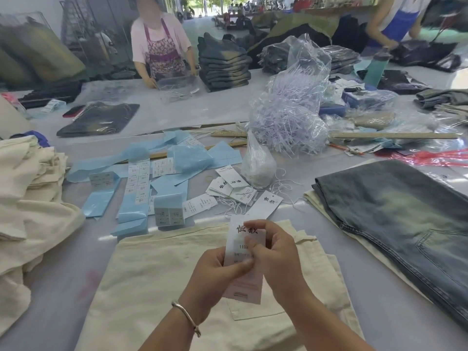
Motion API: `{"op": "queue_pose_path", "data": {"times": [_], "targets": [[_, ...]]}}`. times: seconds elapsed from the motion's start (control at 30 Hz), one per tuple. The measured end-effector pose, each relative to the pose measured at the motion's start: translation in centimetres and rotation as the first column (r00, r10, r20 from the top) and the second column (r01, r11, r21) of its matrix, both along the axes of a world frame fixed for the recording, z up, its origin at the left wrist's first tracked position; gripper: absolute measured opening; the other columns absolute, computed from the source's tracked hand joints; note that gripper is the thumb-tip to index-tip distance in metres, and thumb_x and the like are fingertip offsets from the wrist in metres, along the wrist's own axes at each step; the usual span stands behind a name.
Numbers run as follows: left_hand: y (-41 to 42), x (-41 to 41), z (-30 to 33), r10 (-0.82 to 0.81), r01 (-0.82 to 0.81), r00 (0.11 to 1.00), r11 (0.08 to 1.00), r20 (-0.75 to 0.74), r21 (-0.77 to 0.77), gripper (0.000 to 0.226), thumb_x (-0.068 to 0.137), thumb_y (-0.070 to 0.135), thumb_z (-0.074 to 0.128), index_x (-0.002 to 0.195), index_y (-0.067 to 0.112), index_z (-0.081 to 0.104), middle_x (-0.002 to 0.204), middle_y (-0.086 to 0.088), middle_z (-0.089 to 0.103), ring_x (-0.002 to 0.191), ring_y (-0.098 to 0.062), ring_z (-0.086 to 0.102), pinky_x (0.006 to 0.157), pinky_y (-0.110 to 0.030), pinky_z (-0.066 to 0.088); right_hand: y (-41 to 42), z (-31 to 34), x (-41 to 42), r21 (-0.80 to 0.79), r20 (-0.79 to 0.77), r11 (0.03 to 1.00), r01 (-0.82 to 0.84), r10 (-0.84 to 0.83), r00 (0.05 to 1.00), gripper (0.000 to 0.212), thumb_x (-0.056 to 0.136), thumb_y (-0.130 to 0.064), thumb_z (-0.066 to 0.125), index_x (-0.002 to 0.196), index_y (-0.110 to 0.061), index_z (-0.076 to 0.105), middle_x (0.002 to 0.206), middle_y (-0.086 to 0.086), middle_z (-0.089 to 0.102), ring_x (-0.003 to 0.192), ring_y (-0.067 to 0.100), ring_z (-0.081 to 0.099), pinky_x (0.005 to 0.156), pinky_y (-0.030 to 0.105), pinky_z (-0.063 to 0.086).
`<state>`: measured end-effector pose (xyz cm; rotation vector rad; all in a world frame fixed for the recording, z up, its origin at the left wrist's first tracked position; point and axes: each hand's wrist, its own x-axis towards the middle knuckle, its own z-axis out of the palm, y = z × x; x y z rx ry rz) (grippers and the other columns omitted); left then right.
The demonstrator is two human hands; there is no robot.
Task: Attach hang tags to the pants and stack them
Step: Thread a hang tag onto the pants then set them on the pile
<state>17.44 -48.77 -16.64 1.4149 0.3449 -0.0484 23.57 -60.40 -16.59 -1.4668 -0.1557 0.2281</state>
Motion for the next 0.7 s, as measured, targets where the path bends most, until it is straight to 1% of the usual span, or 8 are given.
{"op": "queue_pose_path", "data": {"times": [0.1,0.23,0.3,0.37,0.43,0.5,0.57,0.7], "targets": [[0.4,0.7,-0.5,0.021,-0.024,0.998,0.998,-0.055,-0.051,0.019,0.075,0.030,0.078,0.074,0.011,0.077,0.074,-0.008,0.072,0.063,-0.015,0.066,0.055,-0.021,0.049,-0.2,-0.9,0.8,0.023,-0.038,1.000,0.001,0.000,0.999,0.026,0.081,0.008,0.066,0.091,-0.016,0.071,0.071,0.003,0.067,0.065,0.014,0.059,0.065,0.035,0.050],[0.9,1.8,-1.6,0.114,-0.101,0.978,0.992,-0.177,0.079,0.044,0.076,0.055,0.062,0.069,0.011,0.066,0.070,-0.009,0.065,0.062,-0.019,0.057,0.056,-0.024,0.045,0.8,-2.2,2.0,-0.008,-0.047,0.999,-0.043,0.042,0.998,0.022,0.084,0.001,0.068,0.089,-0.021,0.072,0.067,0.004,0.064,0.064,0.015,0.055,0.066,0.037,0.050],[1.7,2.1,-2.4,0.126,-0.121,0.982,0.991,-0.140,0.050,0.040,0.078,0.046,0.066,0.077,0.006,0.070,0.079,-0.017,0.070,0.069,-0.020,0.061,0.064,-0.028,0.048,1.4,-3.1,2.7,-0.048,-0.047,0.997,-0.057,0.054,0.997,0.020,0.086,-0.005,0.068,0.088,-0.025,0.072,0.070,0.017,0.064,0.065,0.022,0.055,0.065,0.041,0.050],[2.6,2.5,-3.1,0.125,-0.124,0.987,0.992,-0.103,0.016,0.021,0.085,0.030,0.066,0.089,0.011,0.076,0.088,-0.014,0.074,0.075,-0.018,0.066,0.068,-0.025,0.051,2.1,-4.2,3.6,-0.084,-0.062,0.992,-0.091,0.086,0.994,0.020,0.089,-0.009,0.065,0.087,-0.028,0.071,0.068,0.019,0.062,0.060,0.022,0.054,0.057,0.037,0.048],[3.4,3.0,-4.1,0.173,-0.162,0.978,0.982,-0.114,0.097,0.016,0.092,0.020,0.062,0.085,0.021,0.077,0.080,-0.003,0.074,0.069,-0.013,0.063,0.062,-0.020,0.049,2.8,-5.1,5.1,-0.141,-0.061,0.984,-0.112,0.104,0.993,0.021,0.091,-0.008,0.062,0.090,-0.027,0.070,0.060,0.012,0.055,0.052,0.017,0.048,0.051,0.031,0.043],[4.1,3.3,-5.3,0.272,-0.239,0.951,0.949,-0.148,0.208,0.021,0.093,0.021,0.062,0.077,0.024,0.075,0.068,0.002,0.069,0.059,-0.011,0.057,0.055,-0.021,0.046,3.4,-6.2,7.7,-0.275,-0.008,0.959,-0.063,0.063,0.998,0.021,0.091,-0.006,0.061,0.092,-0.025,0.068,0.060,0.003,0.055,0.051,0.014,0.047,0.056,0.030,0.043],[4.9,3.6,-6.0,0.372,-0.320,0.911,0.910,-0.179,0.262,0.020,0.089,0.026,0.068,0.071,0.019,0.072,0.060,0.002,0.064,0.052,-0.011,0.054,0.051,-0.025,0.045,3.8,-7.0,10.9,-0.472,0.109,0.880,0.044,0.009,0.994,0.014,0.089,-0.008,0.062,0.092,-0.021,0.067,0.064,-0.005,0.058,0.059,0.016,0.053,0.063,0.031,0.045],[6.3,3.6,-7.1,0.526,-0.469,0.830,0.838,-0.186,0.280,0.027,0.077,0.029,0.079,0.063,0.009,0.066,0.053,0.002,0.056,0.046,-0.012,0.045,0.048,-0.024,0.037,4.5,-8.1,17.1,-0.776,0.319,0.598,0.202,0.096,0.943,0.011,0.088,-0.012,0.061,0.096,-0.014,0.068,0.088,0.000,0.067,0.085,0.023,0.059,0.078,0.035,0.044]]}}
